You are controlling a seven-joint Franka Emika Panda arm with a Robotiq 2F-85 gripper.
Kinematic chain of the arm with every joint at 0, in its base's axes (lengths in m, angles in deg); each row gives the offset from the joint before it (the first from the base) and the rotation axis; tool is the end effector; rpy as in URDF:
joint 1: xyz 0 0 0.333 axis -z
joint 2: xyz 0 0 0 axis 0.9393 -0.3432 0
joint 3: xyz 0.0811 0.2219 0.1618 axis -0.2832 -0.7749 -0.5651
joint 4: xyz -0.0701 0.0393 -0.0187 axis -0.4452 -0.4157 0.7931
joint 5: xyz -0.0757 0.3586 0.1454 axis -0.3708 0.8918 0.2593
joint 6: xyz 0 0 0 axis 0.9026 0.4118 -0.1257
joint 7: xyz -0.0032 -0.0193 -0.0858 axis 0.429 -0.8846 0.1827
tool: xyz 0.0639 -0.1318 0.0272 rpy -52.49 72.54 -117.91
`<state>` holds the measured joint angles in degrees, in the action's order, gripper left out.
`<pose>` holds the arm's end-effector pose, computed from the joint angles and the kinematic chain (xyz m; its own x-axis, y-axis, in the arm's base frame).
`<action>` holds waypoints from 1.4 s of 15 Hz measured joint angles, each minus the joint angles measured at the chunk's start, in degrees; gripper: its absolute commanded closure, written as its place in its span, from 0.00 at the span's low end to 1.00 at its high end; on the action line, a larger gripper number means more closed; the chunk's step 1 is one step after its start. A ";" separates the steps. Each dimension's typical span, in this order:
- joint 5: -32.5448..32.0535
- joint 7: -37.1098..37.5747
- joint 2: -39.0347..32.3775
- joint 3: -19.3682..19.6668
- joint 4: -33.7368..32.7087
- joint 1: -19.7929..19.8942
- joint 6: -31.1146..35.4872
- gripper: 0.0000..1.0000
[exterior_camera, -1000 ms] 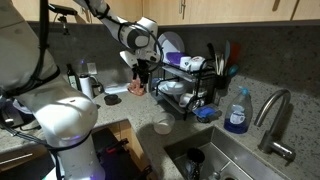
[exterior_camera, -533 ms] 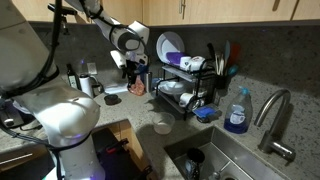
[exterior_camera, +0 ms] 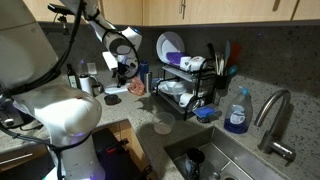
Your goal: Take the cover off the bowl and put in on the rack
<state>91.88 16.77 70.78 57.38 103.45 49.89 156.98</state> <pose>0.3406 0.2917 0.2945 0.9809 -0.0195 -0.1934 -0.1039 -0.8934 -0.4371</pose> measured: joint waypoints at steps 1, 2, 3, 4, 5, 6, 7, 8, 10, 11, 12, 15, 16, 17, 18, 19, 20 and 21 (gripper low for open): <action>1.71 -1.29 -0.44 -0.56 -0.10 -0.50 1.50 0.00; 3.43 -2.80 -0.90 -1.05 -0.23 -1.08 2.86 0.00; 4.73 -4.39 -1.40 -1.41 -0.40 -1.65 3.68 0.00; 5.85 -5.87 -1.90 -1.73 -0.68 -2.04 3.88 0.00; 5.97 -6.21 -2.14 -1.83 -0.74 -2.12 3.88 0.00; 5.96 -6.21 -2.25 -1.83 -0.73 -2.09 3.88 0.00; 5.96 -6.21 -2.27 -1.83 -0.73 -2.06 3.88 0.00; 5.96 -6.21 -2.27 -1.81 -0.73 -2.01 3.88 0.00; 5.96 -6.21 -2.27 -1.81 -0.73 -1.96 3.88 0.00; 5.96 -6.21 -2.27 -1.81 -0.73 -1.96 3.88 0.00; 5.96 -6.21 -2.27 -1.81 -0.73 -1.96 3.88 0.00; 5.95 -6.31 -2.74 -2.05 -0.74 -2.04 3.86 0.00; 5.95 -6.34 -3.43 -2.45 -0.79 -2.17 3.86 0.00; 6.13 -6.56 -4.42 -2.97 -0.95 -2.39 3.90 0.00; 6.56 -6.89 -5.65 -3.61 -1.18 -2.64 4.18 0.00; 7.41 -7.88 -7.05 -4.12 -1.44 -3.06 4.77 0.00; 8.61 -9.12 -8.61 -4.72 -1.77 -3.43 5.47 0.00; 9.77 -10.42 -10.20 -5.25 -2.18 -3.78 6.13 0.00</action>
<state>101.64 6.35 60.58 52.13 101.27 46.11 163.10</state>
